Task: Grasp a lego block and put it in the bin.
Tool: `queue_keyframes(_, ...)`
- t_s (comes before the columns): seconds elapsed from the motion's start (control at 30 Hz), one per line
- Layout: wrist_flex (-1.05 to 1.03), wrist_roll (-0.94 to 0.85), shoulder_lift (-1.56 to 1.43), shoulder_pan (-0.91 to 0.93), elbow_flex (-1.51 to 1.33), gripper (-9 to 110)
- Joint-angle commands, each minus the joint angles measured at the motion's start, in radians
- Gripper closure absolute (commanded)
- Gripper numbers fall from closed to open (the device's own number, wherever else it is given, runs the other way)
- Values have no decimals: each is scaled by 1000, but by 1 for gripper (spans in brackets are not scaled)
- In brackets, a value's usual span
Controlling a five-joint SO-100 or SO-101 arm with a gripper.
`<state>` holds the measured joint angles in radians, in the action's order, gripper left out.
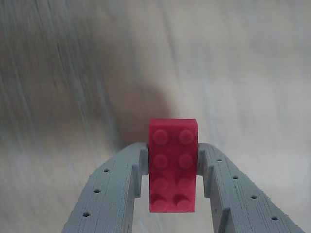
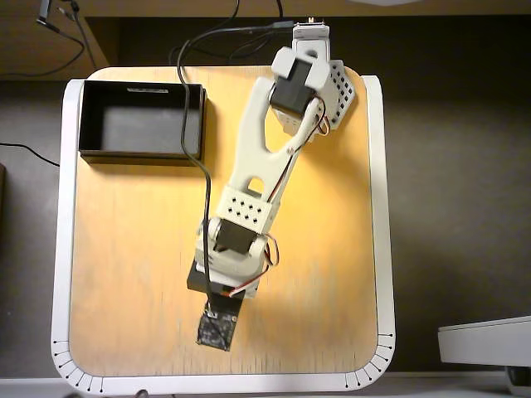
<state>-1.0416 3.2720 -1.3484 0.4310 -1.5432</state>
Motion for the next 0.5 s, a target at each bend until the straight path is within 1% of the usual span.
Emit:
queue_keyframes(0.0,-114,-14,-298,60,127,101)
queue_keyframes(0.23,-290,-26,-538,204,127,101)
queue_keyframes(0.47,-298,-94,-726,397,126,101)
